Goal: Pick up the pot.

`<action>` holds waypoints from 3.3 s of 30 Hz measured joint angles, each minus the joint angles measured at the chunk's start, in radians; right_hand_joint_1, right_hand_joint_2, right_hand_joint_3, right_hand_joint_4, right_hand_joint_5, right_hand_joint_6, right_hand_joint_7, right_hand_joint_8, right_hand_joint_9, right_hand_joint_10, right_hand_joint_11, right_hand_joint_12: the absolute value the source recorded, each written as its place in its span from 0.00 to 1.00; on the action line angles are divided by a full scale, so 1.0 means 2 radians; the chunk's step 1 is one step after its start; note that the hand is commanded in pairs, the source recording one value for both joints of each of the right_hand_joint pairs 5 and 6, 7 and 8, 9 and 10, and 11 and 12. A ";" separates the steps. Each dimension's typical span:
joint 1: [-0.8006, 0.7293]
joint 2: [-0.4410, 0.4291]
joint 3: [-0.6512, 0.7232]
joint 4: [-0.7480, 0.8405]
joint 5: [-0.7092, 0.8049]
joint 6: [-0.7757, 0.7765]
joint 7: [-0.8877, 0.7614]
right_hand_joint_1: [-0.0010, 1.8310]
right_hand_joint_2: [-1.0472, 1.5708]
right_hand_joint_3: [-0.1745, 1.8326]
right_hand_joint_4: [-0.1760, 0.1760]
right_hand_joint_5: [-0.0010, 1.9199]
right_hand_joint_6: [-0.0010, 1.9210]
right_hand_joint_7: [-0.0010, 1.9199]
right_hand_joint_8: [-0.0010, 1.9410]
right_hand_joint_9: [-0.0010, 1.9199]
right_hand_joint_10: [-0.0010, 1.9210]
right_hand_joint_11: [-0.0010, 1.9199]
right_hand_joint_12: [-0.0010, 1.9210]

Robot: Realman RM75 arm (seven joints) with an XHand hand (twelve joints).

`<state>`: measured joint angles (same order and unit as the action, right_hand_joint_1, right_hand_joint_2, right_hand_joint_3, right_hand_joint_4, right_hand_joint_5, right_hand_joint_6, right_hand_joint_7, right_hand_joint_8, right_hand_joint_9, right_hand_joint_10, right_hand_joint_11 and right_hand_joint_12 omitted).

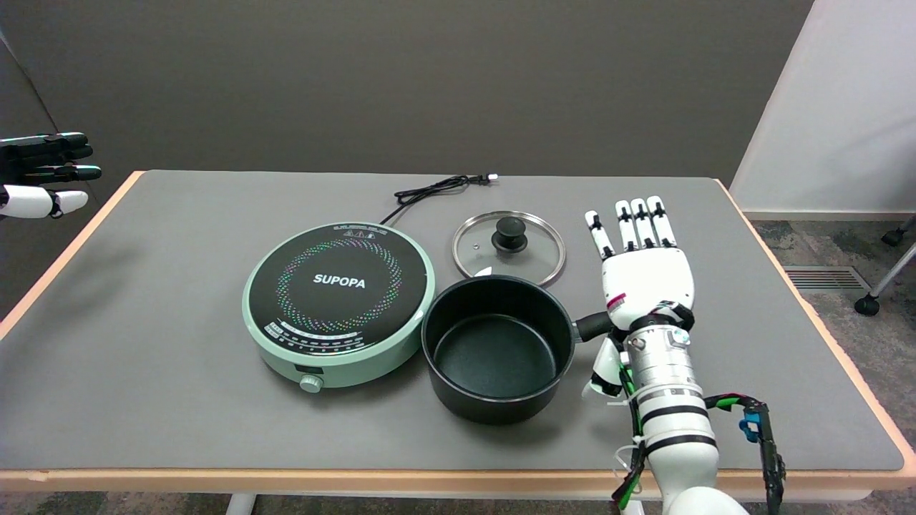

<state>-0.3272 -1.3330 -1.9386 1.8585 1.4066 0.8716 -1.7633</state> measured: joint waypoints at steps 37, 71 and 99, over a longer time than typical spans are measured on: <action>0.013 0.030 -0.012 -0.055 0.023 0.015 0.144 0.54 0.05 0.57 1.00 0.01 0.01 0.01 0.01 0.01 0.01 0.01 0.01; 0.030 0.038 -0.012 -0.066 0.054 0.009 0.185 0.56 0.03 0.61 1.00 0.01 0.01 0.01 0.01 0.01 0.01 0.01 0.01; 0.024 0.040 -0.014 -0.058 0.084 0.005 0.188 0.58 0.02 0.62 1.00 0.01 0.01 0.01 0.01 0.01 0.01 0.01 0.01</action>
<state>-0.2796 -1.2532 -1.9659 1.7428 1.5749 0.8813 -1.3873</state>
